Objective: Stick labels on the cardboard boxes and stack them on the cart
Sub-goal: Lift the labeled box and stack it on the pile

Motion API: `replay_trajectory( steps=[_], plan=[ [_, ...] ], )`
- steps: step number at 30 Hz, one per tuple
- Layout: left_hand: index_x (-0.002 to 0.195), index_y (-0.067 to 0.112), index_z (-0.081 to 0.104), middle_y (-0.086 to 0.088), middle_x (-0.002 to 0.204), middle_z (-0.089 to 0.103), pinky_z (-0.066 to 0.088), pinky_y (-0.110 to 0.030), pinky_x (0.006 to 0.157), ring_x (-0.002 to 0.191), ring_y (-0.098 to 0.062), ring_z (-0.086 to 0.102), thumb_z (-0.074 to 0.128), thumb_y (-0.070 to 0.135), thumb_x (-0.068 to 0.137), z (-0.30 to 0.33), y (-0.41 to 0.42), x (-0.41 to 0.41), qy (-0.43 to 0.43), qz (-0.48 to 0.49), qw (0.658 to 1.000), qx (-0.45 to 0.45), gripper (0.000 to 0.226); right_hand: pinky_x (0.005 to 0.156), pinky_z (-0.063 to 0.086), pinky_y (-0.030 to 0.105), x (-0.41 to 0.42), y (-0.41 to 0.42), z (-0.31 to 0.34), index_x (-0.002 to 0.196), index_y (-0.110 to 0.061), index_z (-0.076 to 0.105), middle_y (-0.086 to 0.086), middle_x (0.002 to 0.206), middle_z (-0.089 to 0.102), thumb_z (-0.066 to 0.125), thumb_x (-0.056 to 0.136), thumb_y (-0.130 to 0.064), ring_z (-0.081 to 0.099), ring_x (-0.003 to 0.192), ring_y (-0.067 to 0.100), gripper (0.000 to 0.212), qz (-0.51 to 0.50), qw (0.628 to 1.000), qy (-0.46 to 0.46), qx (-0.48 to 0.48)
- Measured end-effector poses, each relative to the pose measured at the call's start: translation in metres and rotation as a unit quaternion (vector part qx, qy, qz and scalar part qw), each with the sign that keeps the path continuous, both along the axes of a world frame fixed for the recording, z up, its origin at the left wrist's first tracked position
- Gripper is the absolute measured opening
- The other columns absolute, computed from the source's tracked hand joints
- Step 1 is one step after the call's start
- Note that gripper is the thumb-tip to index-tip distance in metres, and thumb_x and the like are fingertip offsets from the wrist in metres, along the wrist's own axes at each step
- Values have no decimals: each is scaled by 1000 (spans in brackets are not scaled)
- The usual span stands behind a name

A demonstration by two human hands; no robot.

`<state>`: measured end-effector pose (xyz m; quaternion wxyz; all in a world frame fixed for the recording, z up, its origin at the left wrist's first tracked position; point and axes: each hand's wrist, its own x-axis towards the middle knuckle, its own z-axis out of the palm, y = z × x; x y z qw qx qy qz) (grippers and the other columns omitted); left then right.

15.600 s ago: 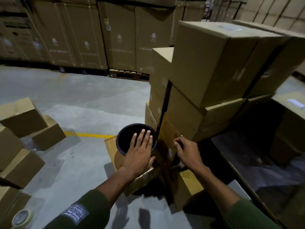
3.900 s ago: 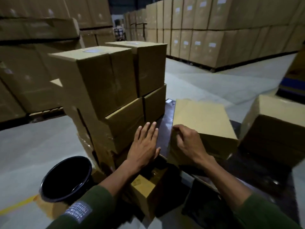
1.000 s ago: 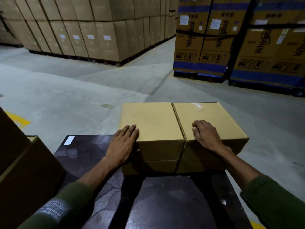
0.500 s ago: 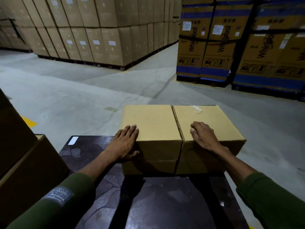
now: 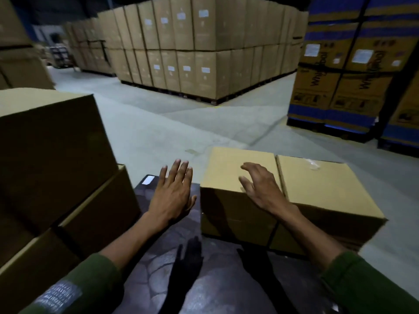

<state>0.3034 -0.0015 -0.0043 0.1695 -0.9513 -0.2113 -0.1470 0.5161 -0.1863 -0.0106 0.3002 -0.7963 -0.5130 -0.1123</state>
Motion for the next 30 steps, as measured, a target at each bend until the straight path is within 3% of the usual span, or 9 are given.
replay_trajectory(
  steps=[3,5,8,15,21,25,30],
  plan=[
    [145,2,41,-18,154,36,29,-53,114,145,-37,28,60,44,86,9,-6,-41,-20,51,998,17,75,98,46,45,-32,36,5,127,-11,58,9,132,61,44,95,-41,57,120,30,46,56,998,10,16],
    [142,4,44,-16,147,44,38,-49,104,134,-37,40,59,43,85,17,-14,-72,-34,97,995,19,70,97,47,46,-55,62,5,128,-13,58,8,134,60,44,95,-42,57,121,30,47,97,995,15,25],
    [136,7,50,-13,135,52,39,-47,92,120,-36,47,57,42,84,28,-25,-117,-60,167,983,43,63,96,47,47,-95,97,6,128,-13,59,8,134,59,48,95,-40,56,120,30,44,160,986,30,43],
    [134,10,51,-11,135,50,37,-47,94,121,-34,45,55,43,85,62,-41,-217,-59,272,956,93,59,96,48,48,-201,153,27,127,-14,60,8,131,62,49,95,-39,58,118,28,43,290,953,36,73],
    [129,11,55,-10,130,52,36,-47,92,120,-33,45,61,43,84,90,-58,-288,-108,305,934,152,55,95,49,47,-272,167,60,125,-13,62,6,130,63,55,93,-33,58,118,25,39,353,926,22,134],
    [136,11,49,-14,141,43,31,-51,96,128,-35,36,61,45,83,111,-59,-338,-146,336,908,206,64,95,50,48,-306,168,83,129,-15,58,6,132,61,53,95,-34,56,121,23,39,379,912,18,155],
    [152,13,22,-15,157,22,15,-58,111,145,-36,15,63,58,78,152,-48,-397,-185,408,869,209,97,99,48,46,-348,169,109,132,-15,55,6,136,58,48,95,-44,52,125,21,48,409,898,-13,160]
  ],
)
